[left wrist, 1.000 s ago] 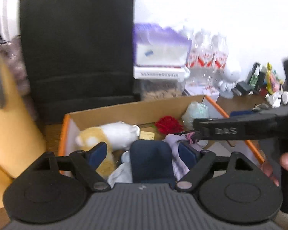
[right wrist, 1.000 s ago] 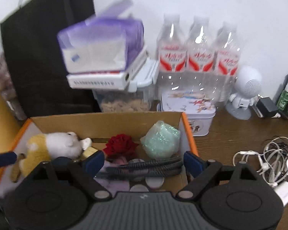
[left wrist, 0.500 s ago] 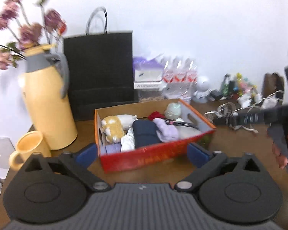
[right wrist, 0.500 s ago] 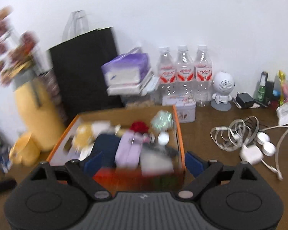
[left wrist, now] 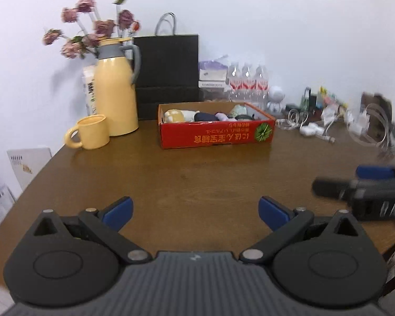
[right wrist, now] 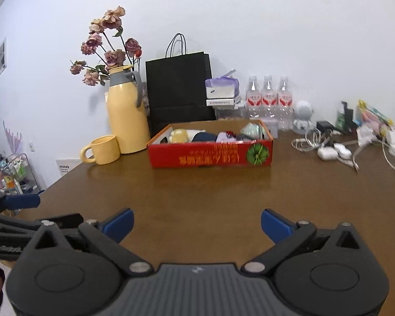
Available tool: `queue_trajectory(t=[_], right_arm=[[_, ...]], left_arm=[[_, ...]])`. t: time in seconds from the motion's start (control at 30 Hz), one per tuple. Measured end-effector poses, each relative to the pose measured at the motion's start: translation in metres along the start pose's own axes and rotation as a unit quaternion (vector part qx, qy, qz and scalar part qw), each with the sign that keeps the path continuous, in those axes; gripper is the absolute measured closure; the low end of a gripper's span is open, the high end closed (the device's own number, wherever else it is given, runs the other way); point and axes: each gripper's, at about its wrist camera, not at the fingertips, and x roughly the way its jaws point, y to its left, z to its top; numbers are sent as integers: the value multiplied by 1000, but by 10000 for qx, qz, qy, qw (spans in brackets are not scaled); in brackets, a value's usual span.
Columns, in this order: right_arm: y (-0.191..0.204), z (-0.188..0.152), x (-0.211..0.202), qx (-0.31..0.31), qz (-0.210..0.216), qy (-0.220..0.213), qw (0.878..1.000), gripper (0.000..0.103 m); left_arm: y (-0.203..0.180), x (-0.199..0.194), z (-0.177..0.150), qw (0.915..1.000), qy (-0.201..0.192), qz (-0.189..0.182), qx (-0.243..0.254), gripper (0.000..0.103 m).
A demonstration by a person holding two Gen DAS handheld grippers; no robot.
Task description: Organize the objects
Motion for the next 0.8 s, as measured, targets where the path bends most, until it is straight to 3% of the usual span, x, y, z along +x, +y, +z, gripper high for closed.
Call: queue_trajectory(t=[0.1,0.2,0.3,0.5,0.8], right_arm=[[20,-16,-17,-339,-21,8,9994,0],[35,-26,-25,-471,-326,-14,9984,0],[44,-36,-32,-591,-216,132,9979,0],[35,-41,-28,-242,-389,223,9987,0],[35,-42,-28,-245,-524,194,9981,0]], left_arm=[[11,-20,-3,9982,-199,117,-547,0],[14,-26,1,9986,-110,147,-499,0],[20,-21,0,9976,79,153,-667,0],[16,-18,-3,9988,133,127,-456,0],[11,-18,-8,9992,150,205,-317,0]])
